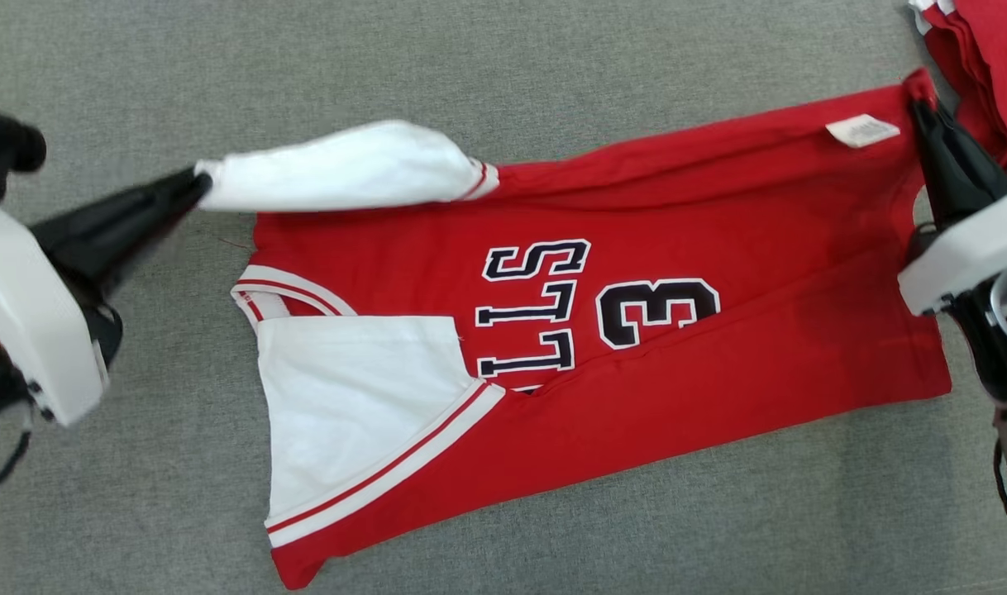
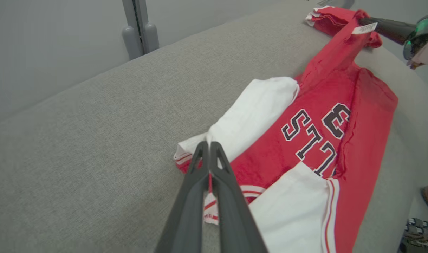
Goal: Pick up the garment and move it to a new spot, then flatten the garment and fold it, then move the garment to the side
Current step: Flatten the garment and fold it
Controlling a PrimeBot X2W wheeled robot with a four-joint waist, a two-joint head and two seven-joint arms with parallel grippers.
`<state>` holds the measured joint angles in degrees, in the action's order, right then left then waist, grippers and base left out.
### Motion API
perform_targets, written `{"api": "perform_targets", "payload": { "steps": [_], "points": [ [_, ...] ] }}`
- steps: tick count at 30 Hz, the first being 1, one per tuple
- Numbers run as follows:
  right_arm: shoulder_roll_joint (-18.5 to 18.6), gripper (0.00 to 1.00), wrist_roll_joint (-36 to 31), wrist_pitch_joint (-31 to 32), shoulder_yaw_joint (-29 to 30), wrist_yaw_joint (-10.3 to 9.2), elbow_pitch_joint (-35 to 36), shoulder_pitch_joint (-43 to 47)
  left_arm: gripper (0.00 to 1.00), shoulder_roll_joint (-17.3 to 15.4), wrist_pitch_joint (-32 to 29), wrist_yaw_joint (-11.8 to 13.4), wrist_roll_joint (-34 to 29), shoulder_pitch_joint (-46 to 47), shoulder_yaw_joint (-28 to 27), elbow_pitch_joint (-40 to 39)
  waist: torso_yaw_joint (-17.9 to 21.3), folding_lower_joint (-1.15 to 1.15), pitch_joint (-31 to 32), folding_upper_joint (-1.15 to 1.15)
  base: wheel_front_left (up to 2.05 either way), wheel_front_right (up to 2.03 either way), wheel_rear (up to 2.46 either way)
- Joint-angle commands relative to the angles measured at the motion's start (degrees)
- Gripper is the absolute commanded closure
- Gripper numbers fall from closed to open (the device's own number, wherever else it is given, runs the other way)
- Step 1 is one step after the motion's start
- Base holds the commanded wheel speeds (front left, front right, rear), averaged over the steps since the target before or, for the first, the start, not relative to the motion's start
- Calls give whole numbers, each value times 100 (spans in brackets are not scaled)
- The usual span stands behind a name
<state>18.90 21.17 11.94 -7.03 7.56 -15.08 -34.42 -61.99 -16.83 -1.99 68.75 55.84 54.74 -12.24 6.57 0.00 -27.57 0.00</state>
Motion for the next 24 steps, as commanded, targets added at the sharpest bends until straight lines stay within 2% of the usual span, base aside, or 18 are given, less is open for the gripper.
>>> {"api": "perform_targets", "payload": {
  "steps": [1, 13, 24],
  "points": [
    [126, 100, 13, -262, -11, -13, 143, 257, 100, -131, 191, 143, 211, -314, -29, -256, -33, 0, 13, 0, 0, 0, 0],
    [208, 100, 275, -1500, 118, -13, 394, 1300, 100, -573, 1160, 622, 834, -1576, 77, -1346, -110, 0, 54, 0, 0, 0, 0],
    [176, 100, 628, -2053, 151, -13, 305, 1810, 100, -624, 1689, 805, 1022, -2223, 262, -1733, -165, 0, 83, 0, 0, 0, 0]
  ]
}}
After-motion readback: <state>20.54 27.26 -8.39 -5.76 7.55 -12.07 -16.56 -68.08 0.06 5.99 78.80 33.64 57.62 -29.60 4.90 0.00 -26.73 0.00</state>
